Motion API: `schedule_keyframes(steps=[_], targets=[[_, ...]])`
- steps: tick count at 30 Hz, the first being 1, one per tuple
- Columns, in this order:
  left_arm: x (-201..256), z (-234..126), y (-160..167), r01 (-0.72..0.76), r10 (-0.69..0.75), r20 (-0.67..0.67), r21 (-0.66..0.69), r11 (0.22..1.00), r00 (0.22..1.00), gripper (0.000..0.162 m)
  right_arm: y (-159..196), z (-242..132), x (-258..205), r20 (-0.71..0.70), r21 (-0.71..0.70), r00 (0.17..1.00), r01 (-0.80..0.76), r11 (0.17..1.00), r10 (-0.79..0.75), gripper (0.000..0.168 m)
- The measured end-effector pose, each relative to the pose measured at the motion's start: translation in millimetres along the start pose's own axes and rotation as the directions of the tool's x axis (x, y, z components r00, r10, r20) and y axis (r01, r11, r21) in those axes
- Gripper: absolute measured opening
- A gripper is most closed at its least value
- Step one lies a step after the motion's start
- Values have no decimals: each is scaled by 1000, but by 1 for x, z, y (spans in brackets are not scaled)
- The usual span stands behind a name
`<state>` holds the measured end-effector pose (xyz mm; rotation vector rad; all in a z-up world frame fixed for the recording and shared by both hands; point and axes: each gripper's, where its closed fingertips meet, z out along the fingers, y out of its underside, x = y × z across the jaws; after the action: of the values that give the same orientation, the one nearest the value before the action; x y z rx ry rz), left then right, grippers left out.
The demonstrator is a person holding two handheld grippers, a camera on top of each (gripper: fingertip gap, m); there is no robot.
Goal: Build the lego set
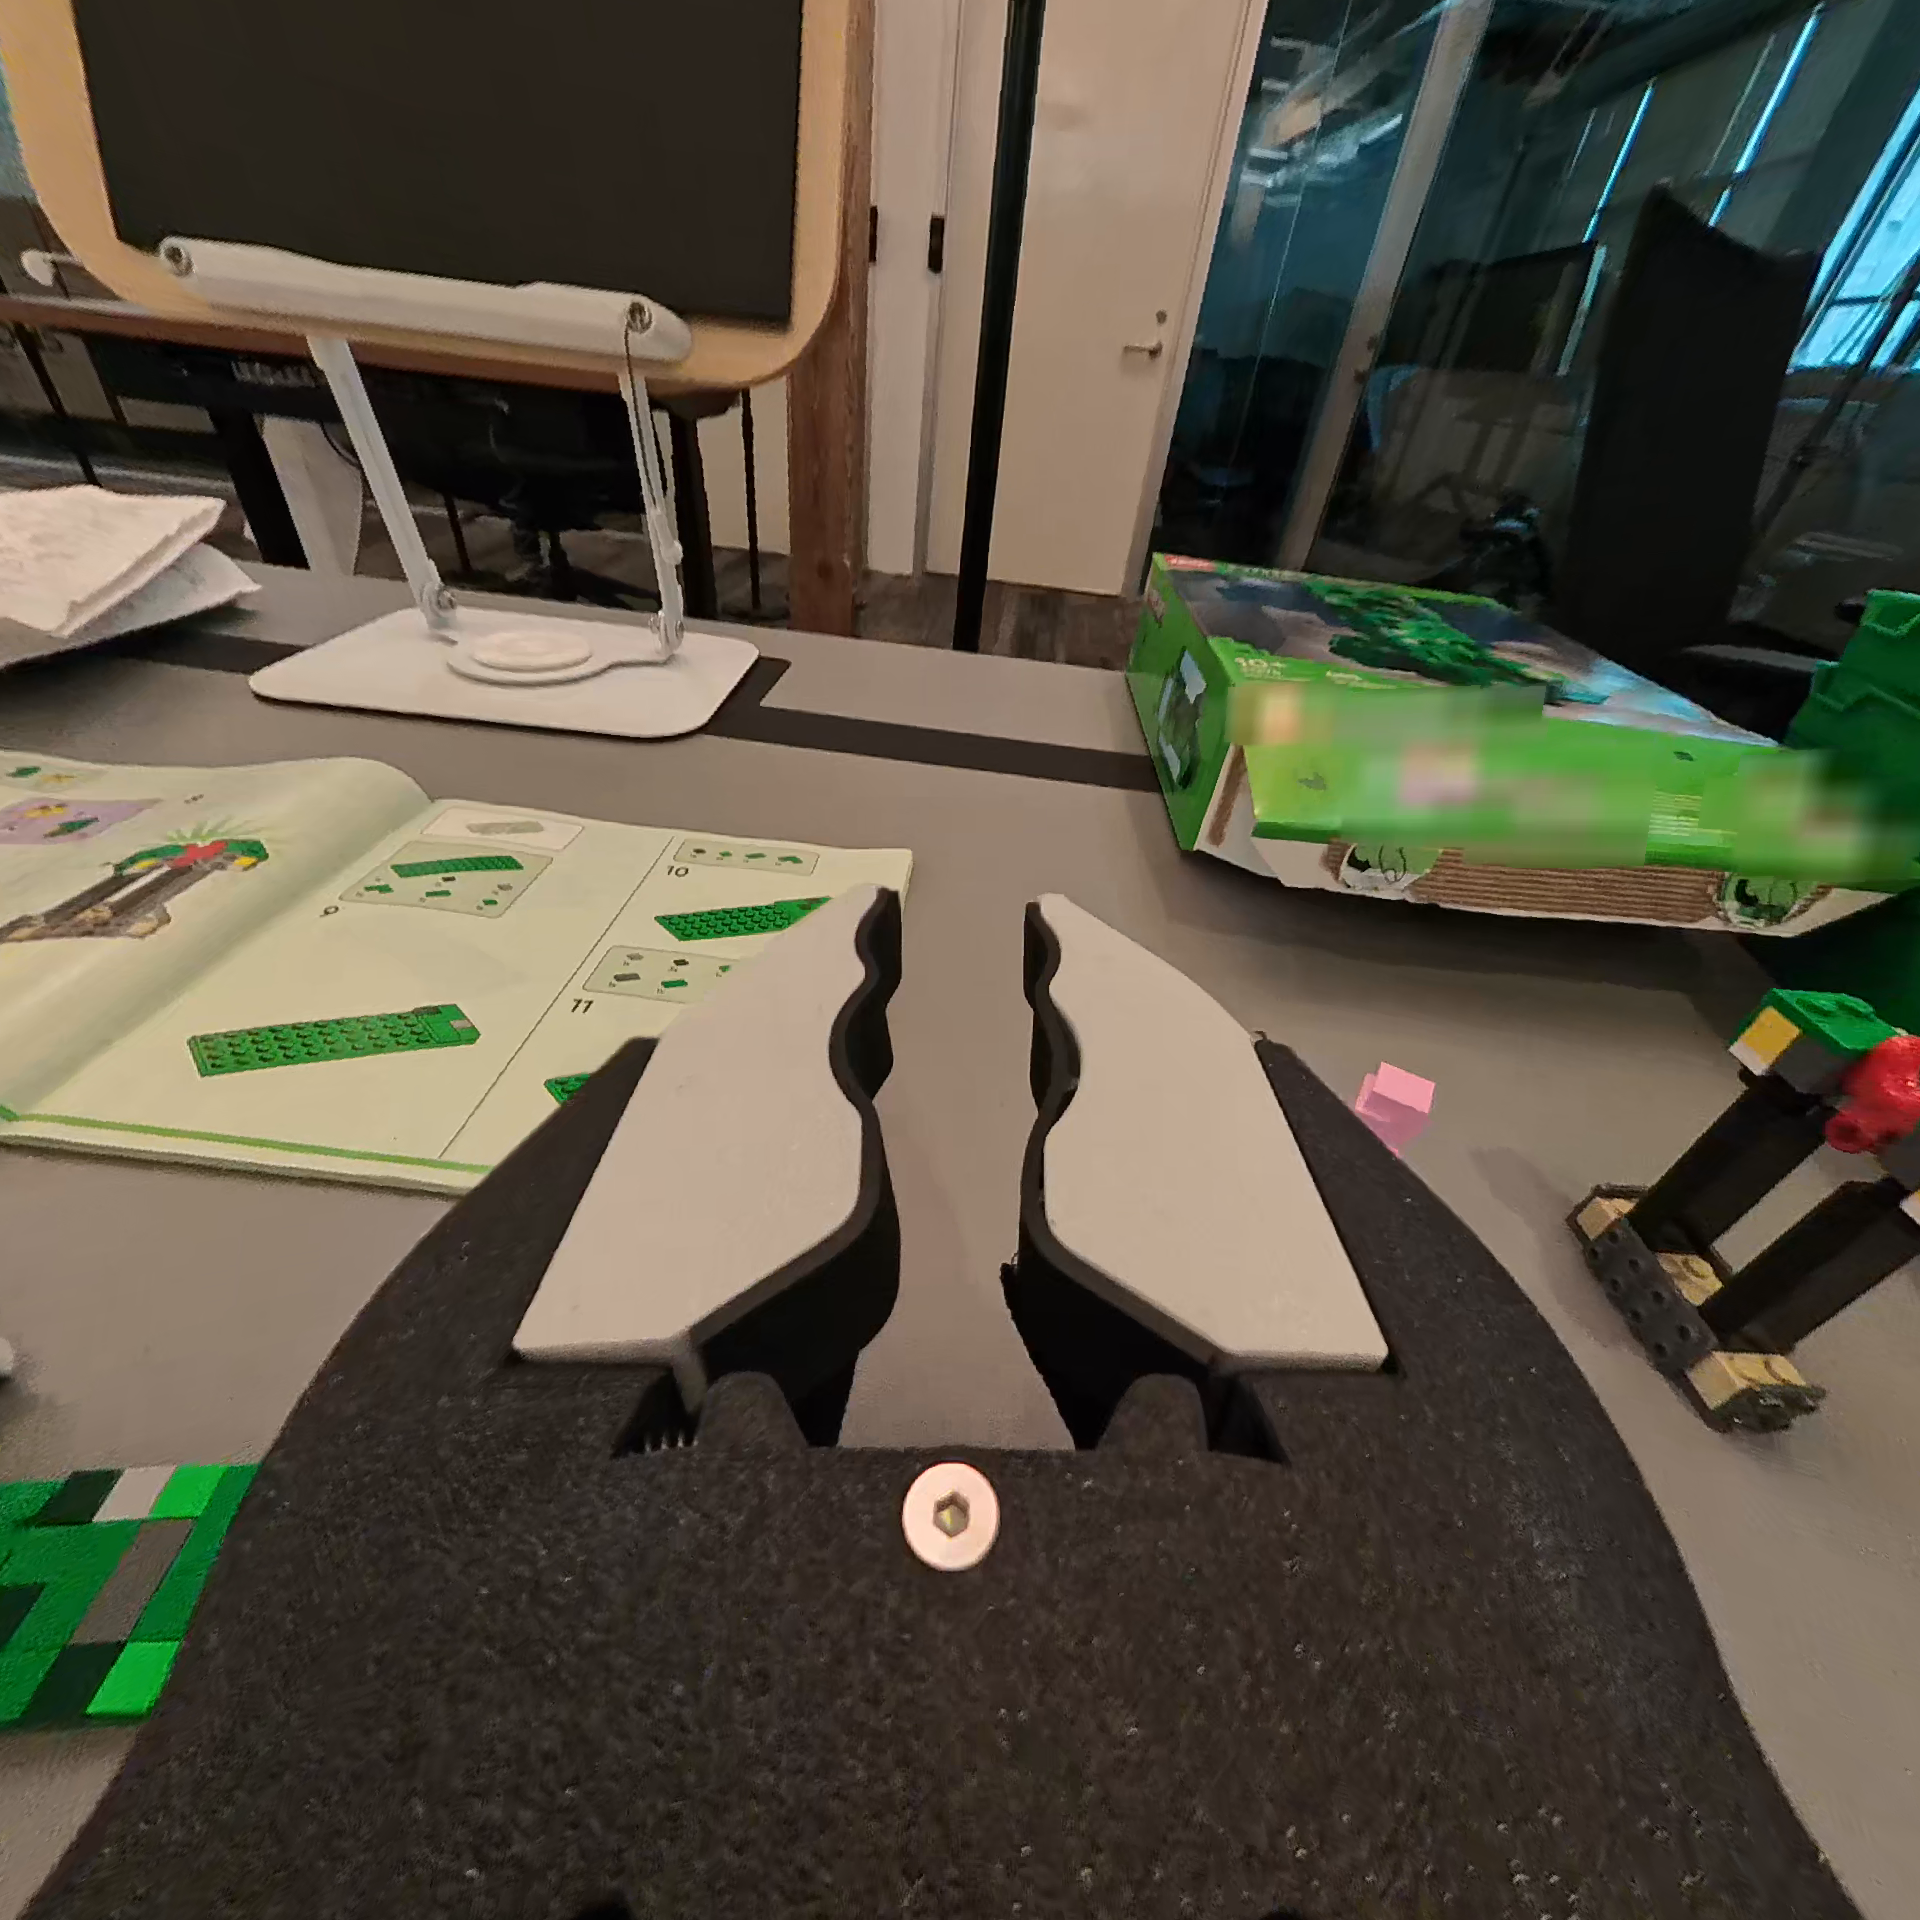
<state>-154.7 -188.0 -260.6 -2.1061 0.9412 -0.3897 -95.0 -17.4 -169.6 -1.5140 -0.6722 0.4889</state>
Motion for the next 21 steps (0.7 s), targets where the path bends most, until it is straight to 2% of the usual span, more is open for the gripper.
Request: schedule_keyframes(steps=[2,4,7,10,13,16,19,21], targets=[[-6,-2,2,18,-18,17,-7,1000,1000,71,-4,-2,0,-1,28,1000,-4,1000,4,22],[-18,-10,1,8,-9,85,9,1000,996,80,-10,-4,-1,8,69,1000,-12,998,11,22],[-35,-35,-11,17,-40,211,109,994,977,83,-15,-9,2,-3,109,1000,-4,994,5,22],[-47,-63,-16,84,-143,296,204,975,945,82,-22,-9,6,16,160,999,-31,987,29,22],[-55,-87,-14,131,-220,364,255,958,905,68,-24,-2,9,63,176,998,-19,984,8,20],[-60,-92,-22,90,-177,412,221,971,894,44,-30,6,11,129,220,991,3,975,-33,17],[-69,-74,-42,8,-57,444,112,994,894,32,-37,15,14,153,289,976,104,952,-153,15],[-75,-49,-59,-37,18,422,38,999,907,27,-39,22,17,156,322,966,149,935,-208,12]])
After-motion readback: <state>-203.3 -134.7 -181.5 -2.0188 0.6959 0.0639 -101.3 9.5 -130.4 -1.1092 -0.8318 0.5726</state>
